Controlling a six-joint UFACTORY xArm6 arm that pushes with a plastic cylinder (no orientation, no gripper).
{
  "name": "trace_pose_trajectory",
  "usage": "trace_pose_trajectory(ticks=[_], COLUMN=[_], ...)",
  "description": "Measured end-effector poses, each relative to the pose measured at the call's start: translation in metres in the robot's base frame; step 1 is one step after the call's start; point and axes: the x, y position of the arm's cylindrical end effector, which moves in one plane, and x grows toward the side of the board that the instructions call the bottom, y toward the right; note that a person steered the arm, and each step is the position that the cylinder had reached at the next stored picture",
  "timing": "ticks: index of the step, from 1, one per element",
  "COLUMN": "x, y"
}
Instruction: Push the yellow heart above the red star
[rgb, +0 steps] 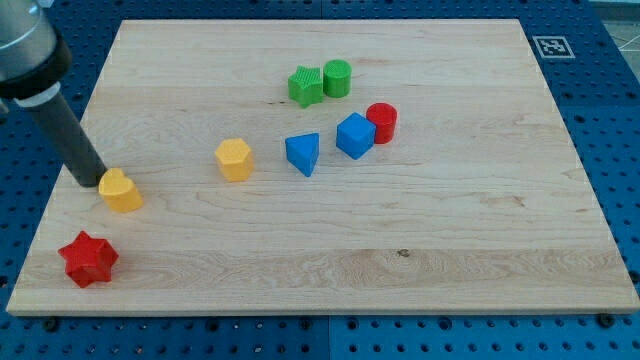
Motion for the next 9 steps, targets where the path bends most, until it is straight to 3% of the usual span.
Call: trace_pose_trajectory(ticks=[2, 5, 7, 9], x=[-0.012, 0.006, 0.005, 0.036], y=[0.071, 0.065, 0.022, 0.022])
